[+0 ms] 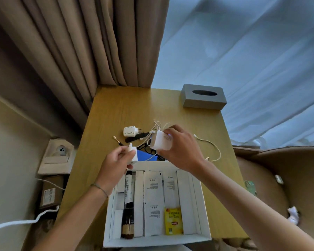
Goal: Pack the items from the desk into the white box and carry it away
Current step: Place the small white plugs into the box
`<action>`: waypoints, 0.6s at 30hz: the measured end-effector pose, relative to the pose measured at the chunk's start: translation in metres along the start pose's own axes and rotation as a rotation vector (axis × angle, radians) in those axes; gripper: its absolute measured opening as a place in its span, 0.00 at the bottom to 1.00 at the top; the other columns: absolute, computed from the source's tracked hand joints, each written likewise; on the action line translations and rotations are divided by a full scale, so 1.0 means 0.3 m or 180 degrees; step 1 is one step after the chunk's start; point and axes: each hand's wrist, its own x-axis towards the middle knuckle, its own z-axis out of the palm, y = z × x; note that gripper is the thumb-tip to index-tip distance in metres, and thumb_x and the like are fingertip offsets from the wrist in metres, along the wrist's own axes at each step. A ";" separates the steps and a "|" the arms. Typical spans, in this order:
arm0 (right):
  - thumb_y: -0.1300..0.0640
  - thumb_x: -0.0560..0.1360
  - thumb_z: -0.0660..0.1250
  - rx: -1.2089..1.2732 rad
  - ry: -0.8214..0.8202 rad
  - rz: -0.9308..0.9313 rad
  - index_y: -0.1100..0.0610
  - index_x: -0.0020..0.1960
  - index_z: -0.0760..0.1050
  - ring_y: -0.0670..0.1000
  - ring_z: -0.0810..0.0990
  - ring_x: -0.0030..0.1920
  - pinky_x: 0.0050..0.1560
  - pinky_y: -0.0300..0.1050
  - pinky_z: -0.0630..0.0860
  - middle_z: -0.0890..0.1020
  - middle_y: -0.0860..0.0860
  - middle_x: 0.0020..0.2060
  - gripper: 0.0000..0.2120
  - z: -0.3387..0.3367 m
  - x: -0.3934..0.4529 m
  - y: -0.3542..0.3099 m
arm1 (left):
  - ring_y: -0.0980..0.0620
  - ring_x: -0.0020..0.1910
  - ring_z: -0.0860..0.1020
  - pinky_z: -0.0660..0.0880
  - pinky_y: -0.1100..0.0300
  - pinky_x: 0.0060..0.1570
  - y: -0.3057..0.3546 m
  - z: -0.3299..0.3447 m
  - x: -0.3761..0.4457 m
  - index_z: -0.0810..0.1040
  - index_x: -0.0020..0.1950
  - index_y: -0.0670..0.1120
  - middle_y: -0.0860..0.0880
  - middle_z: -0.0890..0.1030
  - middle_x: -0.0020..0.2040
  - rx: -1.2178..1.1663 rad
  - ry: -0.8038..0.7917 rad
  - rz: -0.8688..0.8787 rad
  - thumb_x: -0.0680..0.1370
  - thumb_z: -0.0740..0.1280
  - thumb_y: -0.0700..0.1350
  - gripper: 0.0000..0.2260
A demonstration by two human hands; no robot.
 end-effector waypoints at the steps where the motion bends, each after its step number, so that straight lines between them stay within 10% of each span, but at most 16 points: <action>1: 0.43 0.64 0.78 -0.0029 -0.0011 -0.0007 0.53 0.64 0.78 0.51 0.77 0.50 0.47 0.43 0.72 0.80 0.48 0.55 0.31 0.002 -0.035 0.003 | 0.54 0.36 0.80 0.73 0.63 0.32 -0.010 0.000 -0.013 0.80 0.53 0.52 0.47 0.83 0.45 -0.0010 -0.0001 -0.0012 0.80 0.67 0.47 0.03; 18: 0.47 0.72 0.72 -0.1178 -0.0985 0.0085 0.56 0.61 0.78 0.54 0.76 0.63 0.62 0.51 0.74 0.82 0.52 0.60 0.21 0.355 -0.267 0.174 | 0.54 0.40 0.81 0.82 0.54 0.44 -0.254 0.081 -0.167 0.79 0.50 0.56 0.55 0.81 0.44 0.1355 -0.0490 0.0025 0.69 0.75 0.57 0.13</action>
